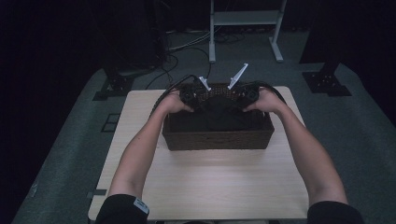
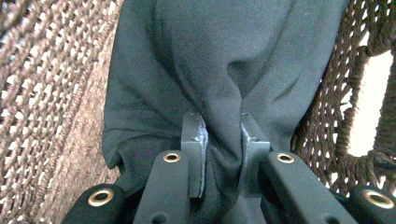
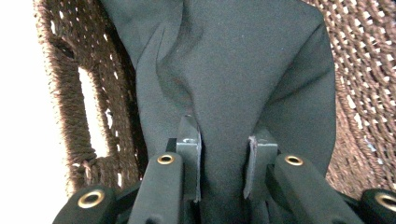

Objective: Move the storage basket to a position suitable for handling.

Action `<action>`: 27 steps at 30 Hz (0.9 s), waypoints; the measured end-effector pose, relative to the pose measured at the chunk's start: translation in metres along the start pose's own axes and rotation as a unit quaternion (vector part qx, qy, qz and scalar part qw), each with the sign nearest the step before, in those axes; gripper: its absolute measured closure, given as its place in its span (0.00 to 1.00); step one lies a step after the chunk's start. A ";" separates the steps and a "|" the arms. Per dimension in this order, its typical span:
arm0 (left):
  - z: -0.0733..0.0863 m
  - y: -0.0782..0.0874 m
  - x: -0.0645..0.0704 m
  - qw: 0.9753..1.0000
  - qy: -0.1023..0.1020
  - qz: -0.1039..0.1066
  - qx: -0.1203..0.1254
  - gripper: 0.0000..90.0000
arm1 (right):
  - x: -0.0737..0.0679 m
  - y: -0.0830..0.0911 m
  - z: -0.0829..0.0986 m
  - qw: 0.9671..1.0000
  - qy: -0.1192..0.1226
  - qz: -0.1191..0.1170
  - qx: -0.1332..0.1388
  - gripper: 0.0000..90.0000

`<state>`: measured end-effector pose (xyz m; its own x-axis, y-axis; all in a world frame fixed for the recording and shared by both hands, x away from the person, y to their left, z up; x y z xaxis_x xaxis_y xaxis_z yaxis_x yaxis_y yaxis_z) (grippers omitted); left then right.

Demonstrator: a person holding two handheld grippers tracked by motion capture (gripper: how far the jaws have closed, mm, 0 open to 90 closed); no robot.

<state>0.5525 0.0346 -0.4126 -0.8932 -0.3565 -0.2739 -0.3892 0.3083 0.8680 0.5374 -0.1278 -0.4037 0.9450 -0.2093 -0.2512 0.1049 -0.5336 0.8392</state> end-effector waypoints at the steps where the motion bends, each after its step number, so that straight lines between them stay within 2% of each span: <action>1: 0.000 0.000 0.000 1.000 -0.002 -0.002 -0.002 0.84 | 0.000 -0.002 0.000 1.000 0.001 -0.001 -0.002 0.79; 7: 0.000 -0.003 0.001 1.000 -0.003 -0.004 -0.004 0.84 | 0.001 -0.004 0.002 1.000 -0.004 -0.003 0.008 0.79; 19: -0.001 -0.012 0.005 1.000 -0.006 -0.003 -0.012 0.84 | 0.004 -0.009 0.010 1.000 -0.014 -0.003 -0.002 0.79; 27: 0.001 -0.015 0.005 1.000 -0.003 0.001 -0.015 0.84 | 0.005 -0.014 0.012 1.000 -0.019 -0.008 0.003 0.79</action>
<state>0.5531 0.0294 -0.4275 -0.8954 -0.3512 -0.2739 -0.3801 0.2820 0.8809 0.5374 -0.1312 -0.4220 0.9312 -0.2313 -0.2818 0.1170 -0.5425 0.8319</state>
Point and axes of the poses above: each handheld gripper's, and its own axes: y roughly backward along the jaws, z roughly out of its underside, x roughly to its right, the point moved 7 cm from there along -y, roughly forward along the jaws, and after that the axes turned 15 degrees about -z, right-handed, at the moved point
